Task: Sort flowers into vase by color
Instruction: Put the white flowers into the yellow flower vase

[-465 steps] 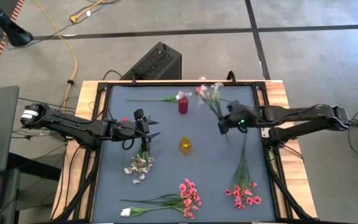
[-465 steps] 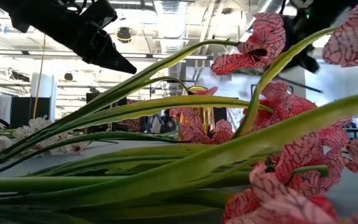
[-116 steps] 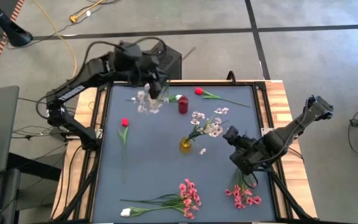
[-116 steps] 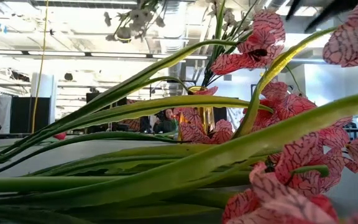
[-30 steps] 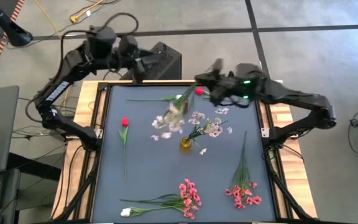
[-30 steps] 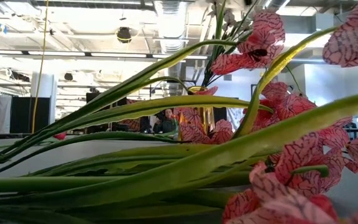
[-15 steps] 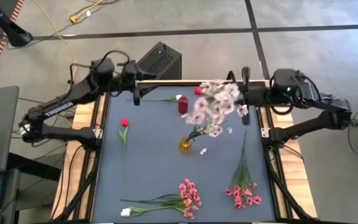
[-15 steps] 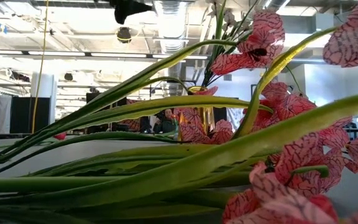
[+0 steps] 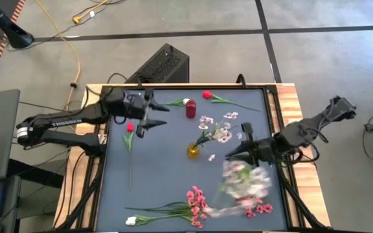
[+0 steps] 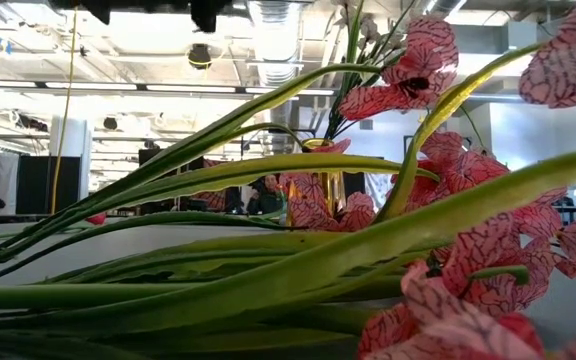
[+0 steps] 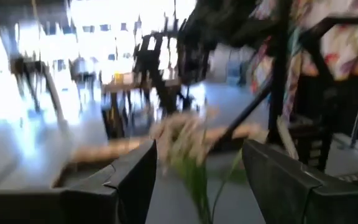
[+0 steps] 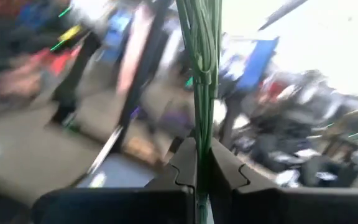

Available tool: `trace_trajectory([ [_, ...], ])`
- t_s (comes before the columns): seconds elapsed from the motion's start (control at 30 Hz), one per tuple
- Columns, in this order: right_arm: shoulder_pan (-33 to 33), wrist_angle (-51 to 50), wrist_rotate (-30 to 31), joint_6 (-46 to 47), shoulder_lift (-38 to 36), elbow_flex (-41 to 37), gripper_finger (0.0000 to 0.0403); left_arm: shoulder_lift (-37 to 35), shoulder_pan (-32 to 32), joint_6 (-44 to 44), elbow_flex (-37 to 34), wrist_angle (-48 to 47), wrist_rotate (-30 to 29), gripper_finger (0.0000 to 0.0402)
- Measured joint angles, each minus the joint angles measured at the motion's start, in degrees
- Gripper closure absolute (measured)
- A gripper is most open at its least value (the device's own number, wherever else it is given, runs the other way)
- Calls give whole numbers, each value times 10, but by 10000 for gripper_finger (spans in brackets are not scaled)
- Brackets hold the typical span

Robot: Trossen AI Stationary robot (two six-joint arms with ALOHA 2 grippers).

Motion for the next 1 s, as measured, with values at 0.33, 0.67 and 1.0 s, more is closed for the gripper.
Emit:
trace_trajectory([
  [0.33, -218, 169, -110, 149, 48, -53, 363, 71, -119, 64, 19, 185, -138, 176],
  [0.67, -332, 186, -181, 160, 85, -53, 363, 179, -94, 77, 137, 177, -200, 176],
  [1.0, -375, 188, -217, 143, 89, -53, 363, 271, -48, 29, 264, 119, -131, 176],
])
